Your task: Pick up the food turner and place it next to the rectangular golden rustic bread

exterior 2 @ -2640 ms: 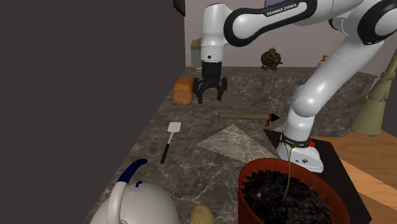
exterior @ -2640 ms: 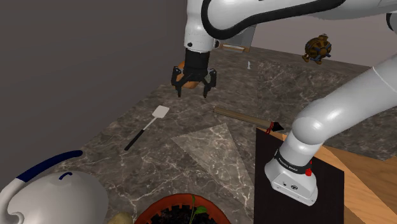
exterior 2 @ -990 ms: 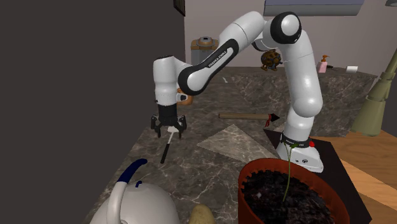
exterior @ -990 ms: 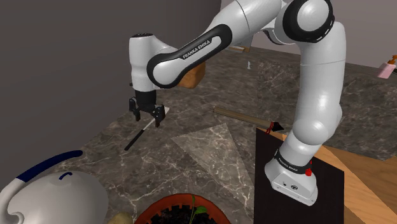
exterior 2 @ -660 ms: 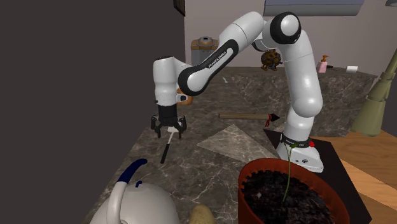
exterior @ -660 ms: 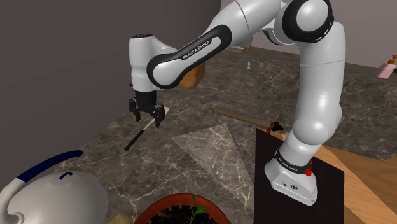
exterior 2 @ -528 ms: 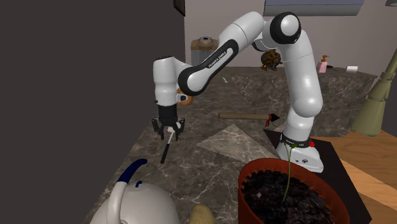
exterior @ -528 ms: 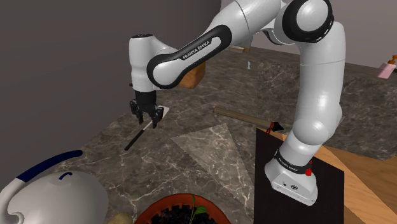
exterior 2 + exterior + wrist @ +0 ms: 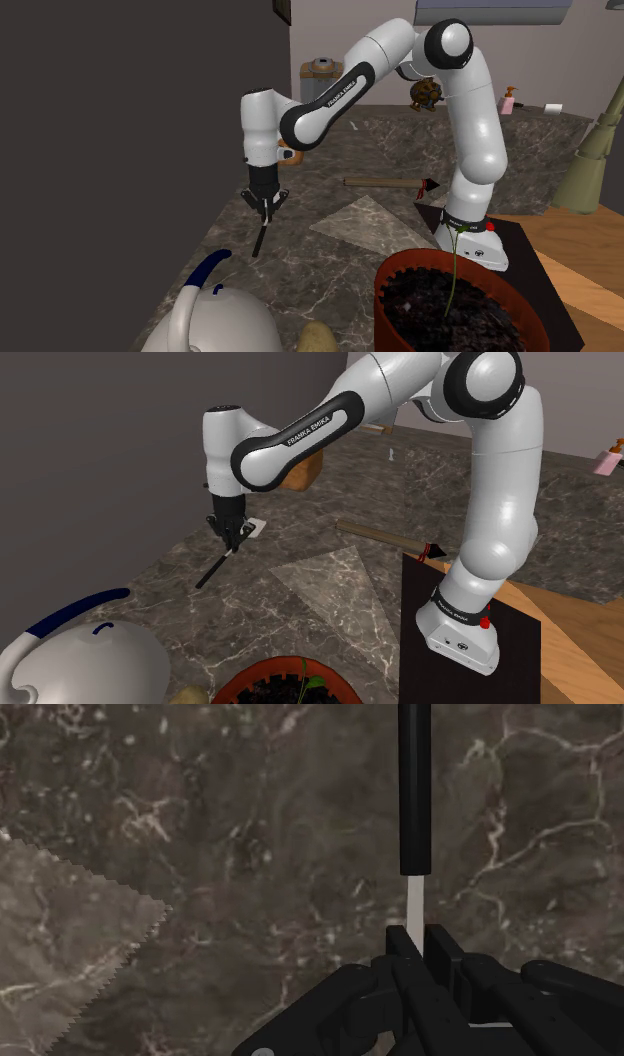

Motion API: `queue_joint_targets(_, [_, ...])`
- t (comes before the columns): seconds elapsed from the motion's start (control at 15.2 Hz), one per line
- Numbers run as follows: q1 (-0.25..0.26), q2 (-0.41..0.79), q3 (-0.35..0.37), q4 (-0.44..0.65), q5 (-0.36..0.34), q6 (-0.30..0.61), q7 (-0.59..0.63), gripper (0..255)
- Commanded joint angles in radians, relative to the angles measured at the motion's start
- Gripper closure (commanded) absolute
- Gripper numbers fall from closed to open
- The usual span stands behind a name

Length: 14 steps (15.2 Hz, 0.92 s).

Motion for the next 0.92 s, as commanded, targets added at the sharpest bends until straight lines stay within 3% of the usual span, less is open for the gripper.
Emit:
queue_joint_targets(0.0, [0.000,0.000,0.000,0.000,0.000,0.000,0.000,255])
queue_joint_targets(0.86, [-0.029,-0.085,0.038,0.077,0.071,-0.143,-0.038,255])
